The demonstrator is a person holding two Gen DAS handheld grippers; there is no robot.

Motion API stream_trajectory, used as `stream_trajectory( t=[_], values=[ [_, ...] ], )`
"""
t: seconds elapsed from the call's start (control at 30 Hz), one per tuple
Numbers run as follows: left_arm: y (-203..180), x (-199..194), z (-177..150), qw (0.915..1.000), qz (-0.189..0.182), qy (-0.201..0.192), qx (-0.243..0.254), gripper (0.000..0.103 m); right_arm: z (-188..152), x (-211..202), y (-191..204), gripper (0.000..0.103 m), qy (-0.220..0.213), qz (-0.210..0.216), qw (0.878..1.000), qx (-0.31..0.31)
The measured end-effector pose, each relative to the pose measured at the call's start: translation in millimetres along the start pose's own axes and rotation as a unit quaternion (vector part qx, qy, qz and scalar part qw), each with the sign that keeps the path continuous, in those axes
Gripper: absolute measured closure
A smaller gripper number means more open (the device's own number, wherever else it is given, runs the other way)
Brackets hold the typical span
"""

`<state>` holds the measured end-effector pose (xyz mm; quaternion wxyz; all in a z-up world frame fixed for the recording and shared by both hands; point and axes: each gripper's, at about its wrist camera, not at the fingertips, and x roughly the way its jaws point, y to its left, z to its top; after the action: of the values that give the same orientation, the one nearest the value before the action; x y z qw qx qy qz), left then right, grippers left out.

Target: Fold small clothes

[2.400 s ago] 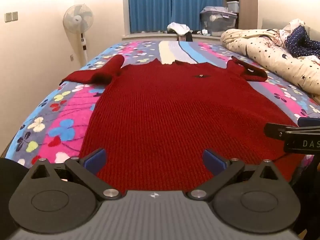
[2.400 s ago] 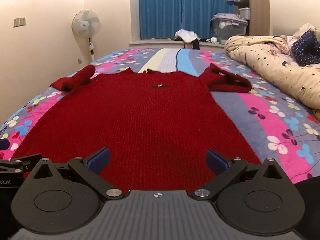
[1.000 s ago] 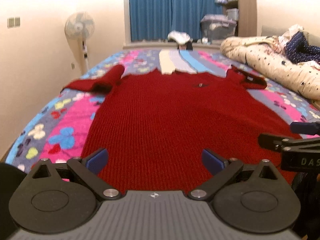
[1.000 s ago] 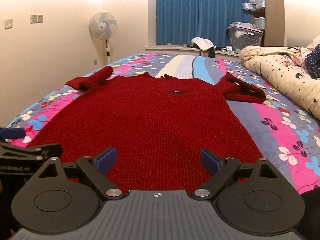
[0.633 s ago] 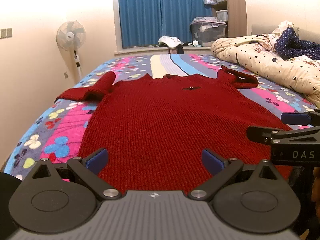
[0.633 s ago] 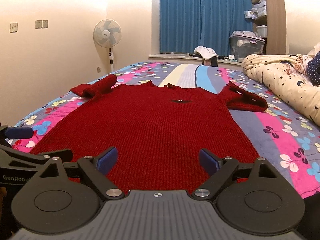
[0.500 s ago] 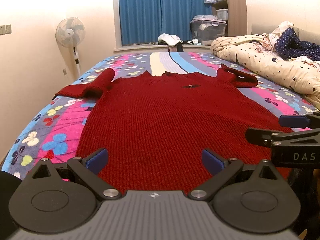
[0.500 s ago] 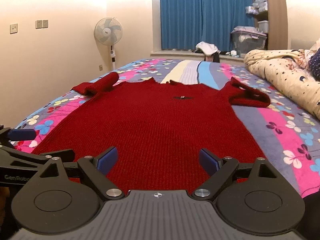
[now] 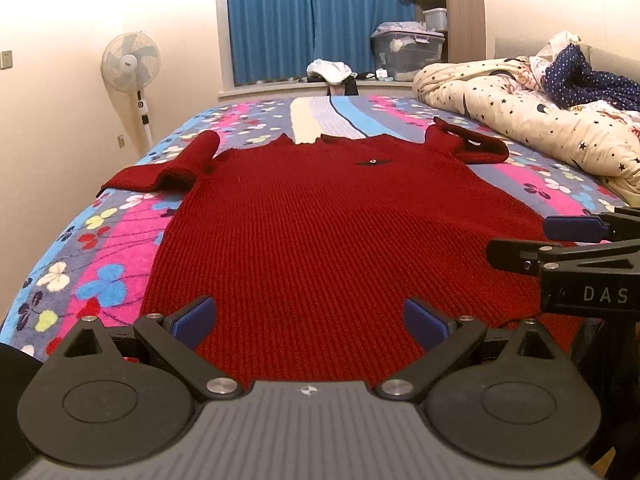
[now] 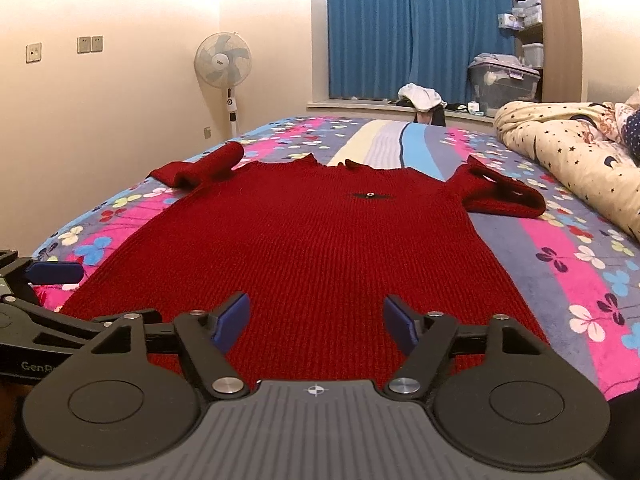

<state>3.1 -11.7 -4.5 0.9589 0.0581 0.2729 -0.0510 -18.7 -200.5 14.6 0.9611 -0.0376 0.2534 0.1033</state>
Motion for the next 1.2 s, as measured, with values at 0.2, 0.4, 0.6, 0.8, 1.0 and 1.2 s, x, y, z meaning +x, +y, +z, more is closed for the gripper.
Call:
stream_trajectory(
  t=[0.2,0.4,0.6,0.8,1.0,1.2],
  values=[
    [0.5,1.2,-0.6,1.0000,0.004,-0.002,-0.002,0.002,-1.5,-2.3,1.8,0.034,-0.012,0.002,1.000,-0.003],
    [4.9,2.1,-0.4,0.9999,0.003,0.001,-0.013,0.002,-2.3,0.7,-1.6,0.034,-0.012,-0.005,1.000,0.008],
    [6.5,-2.4,0.0,0.9999,0.003,-0.004,-0.016,0.002,-0.9,-6.3,-1.0,0.037,-0.025,0.001,1.000,0.004],
    [1.9,-3.7,-0.4,1.0000,0.004,-0.002,-0.008,0.003,-0.9,-3.6,-0.2,0.037,-0.019,-0.002,1.000,0.002],
    [0.6,-5.1,0.6,0.9999,0.002,-0.005,-0.010,0.005,0.5,-4.1,0.0,0.038,-0.017,0.000,1.000,0.002],
    [0.0,-5.1,0.9,1.0000,0.000,-0.004,-0.006,0.014,1.3,-5.4,0.8,0.039,-0.018,-0.006,1.000,0.000]
  ],
)
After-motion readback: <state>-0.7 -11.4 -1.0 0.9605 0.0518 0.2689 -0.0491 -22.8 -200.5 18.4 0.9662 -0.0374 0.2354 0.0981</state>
